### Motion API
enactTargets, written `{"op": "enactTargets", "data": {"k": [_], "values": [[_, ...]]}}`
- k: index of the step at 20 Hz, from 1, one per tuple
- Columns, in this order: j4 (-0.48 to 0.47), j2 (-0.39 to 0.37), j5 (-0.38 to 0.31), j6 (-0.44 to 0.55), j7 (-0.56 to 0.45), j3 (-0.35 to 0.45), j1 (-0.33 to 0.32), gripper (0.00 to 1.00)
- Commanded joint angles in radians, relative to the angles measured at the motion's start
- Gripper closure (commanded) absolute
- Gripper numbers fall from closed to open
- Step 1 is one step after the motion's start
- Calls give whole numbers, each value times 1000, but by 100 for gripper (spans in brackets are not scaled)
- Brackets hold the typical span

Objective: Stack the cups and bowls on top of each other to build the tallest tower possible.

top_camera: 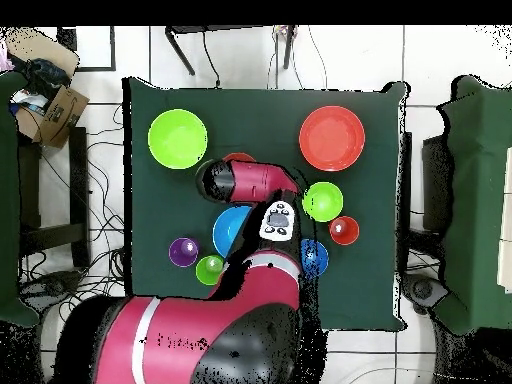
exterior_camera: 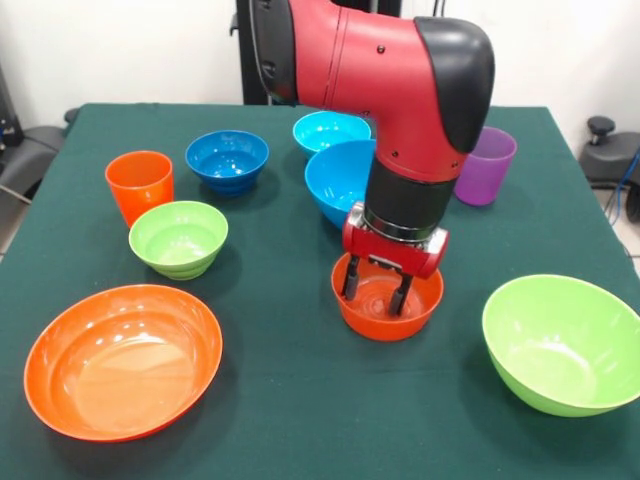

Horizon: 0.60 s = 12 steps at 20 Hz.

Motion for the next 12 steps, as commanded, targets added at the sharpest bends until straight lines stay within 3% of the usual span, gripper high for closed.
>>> {"op": "enactTargets", "data": {"k": [1,12], "values": [[-87,143,-104,12,-129,166,-56,0],[-72,131,-151,40,-160,213,-100,0]]}}
